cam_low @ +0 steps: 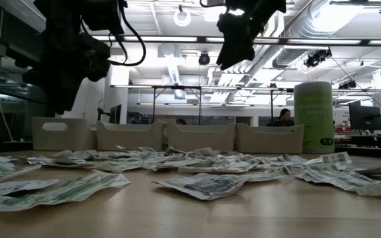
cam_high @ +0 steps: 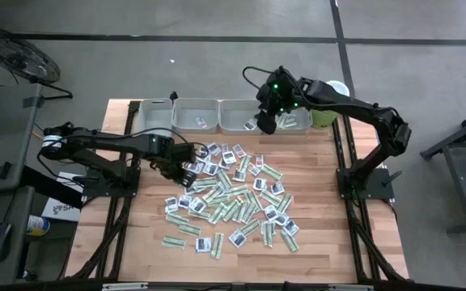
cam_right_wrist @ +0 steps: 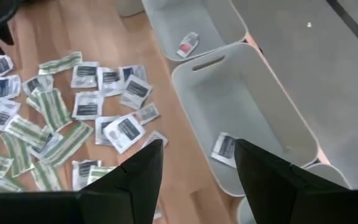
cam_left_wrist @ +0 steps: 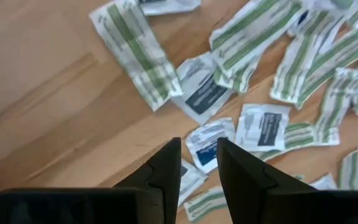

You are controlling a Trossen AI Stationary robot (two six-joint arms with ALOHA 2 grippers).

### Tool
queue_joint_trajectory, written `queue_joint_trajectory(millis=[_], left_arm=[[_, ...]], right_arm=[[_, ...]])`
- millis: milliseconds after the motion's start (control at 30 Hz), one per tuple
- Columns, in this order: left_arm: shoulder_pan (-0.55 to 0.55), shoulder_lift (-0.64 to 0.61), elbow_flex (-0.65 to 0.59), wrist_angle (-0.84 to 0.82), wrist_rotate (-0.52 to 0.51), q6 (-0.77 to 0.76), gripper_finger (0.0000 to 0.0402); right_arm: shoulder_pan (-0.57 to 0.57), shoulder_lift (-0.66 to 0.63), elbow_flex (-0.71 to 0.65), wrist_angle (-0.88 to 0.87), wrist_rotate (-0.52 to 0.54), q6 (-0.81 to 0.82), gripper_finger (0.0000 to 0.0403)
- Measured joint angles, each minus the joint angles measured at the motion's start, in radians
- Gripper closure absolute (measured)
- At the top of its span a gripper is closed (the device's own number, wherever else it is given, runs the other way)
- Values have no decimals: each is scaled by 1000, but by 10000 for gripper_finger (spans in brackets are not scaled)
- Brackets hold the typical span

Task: Pick & Place First Aid Supplies
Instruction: Put the blue alcohol pad into the left gray bin

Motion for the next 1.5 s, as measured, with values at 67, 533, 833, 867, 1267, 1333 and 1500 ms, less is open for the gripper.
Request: queue_joint_trajectory(millis=[67,533,833,867,1267,1333,1500], left_arm=[[-11,-9,-11,0,-3,0,300],[-16,-148,-55,170,-71,187,300],[-16,-87,-55,294,-40,348,300],[-16,-89,-55,290,-40,363,300],[-16,-194,-138,290,-61,369,300],[-16,-223,-166,299,-61,348,300],[-16,-294,-228,316,-62,284,300]], right_arm=[[19,0,0,-19,15,28,211],[253,-95,-332,-66,114,524,225],[390,-224,-548,40,11,553,255],[392,-224,-557,20,-32,504,257],[384,-74,-548,-21,-154,106,257],[389,-55,-542,-19,-135,32,257],[389,-6,-542,9,-69,-103,256]])
